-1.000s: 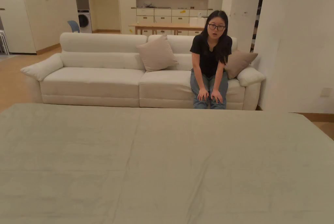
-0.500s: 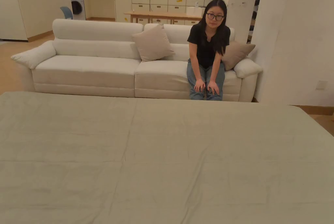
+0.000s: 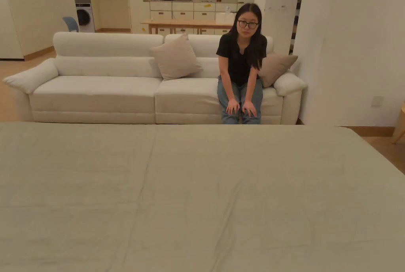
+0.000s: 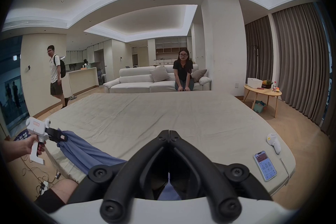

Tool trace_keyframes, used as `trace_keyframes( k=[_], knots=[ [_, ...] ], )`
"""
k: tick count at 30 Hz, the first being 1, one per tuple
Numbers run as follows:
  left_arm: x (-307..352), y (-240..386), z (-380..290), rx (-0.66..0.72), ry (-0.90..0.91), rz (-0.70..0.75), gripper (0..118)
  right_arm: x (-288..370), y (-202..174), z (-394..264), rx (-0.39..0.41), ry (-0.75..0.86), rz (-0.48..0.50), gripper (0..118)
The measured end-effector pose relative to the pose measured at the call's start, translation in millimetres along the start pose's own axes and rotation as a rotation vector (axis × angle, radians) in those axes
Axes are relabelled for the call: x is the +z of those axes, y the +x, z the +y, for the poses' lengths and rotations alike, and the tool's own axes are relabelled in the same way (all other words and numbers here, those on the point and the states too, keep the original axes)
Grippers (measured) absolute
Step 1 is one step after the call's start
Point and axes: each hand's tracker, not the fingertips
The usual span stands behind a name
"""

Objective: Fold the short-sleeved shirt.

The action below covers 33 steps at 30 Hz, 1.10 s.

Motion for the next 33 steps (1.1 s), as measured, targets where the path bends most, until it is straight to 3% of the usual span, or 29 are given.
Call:
trace_keyframes(
  k=[4,12,14,23,25,26,28,30,31,33],
  knots=[
    [27,7,11,-0.079,-0.010,0.113,9,6,9,-3,-0.023,0.001,0.000,0],
    [17,101,-5,-0.262,-0.031,0.019,9,13,20,-9,-0.078,-0.001,-0.005,0],
    [2,135,-16,-0.359,-0.055,-0.054,9,16,22,-8,-0.075,0.004,-0.008,0],
    [-122,194,-90,-0.360,-0.259,-0.072,9,40,31,-8,-0.062,0.012,-0.035,0],
    [-144,202,-109,-0.412,-0.307,-0.049,11,43,33,-9,-0.063,0.010,-0.052,0],
    [-156,202,-119,-0.418,-0.330,-0.021,18,45,35,-9,-0.069,0.011,-0.061,0],
    [-175,199,-133,-0.424,-0.403,0.006,54,47,38,-9,-0.085,0.009,-0.069,0],
    [-176,197,-139,-0.401,-0.372,-0.076,87,47,40,-9,-0.092,0.007,-0.076,0],
    [-169,202,-139,-0.369,-0.346,-0.131,95,47,41,-8,-0.092,0.009,-0.079,0],
    [-156,210,-130,-0.357,-0.362,-0.129,99,46,41,-6,-0.092,0.012,-0.080,0]
  ],
)
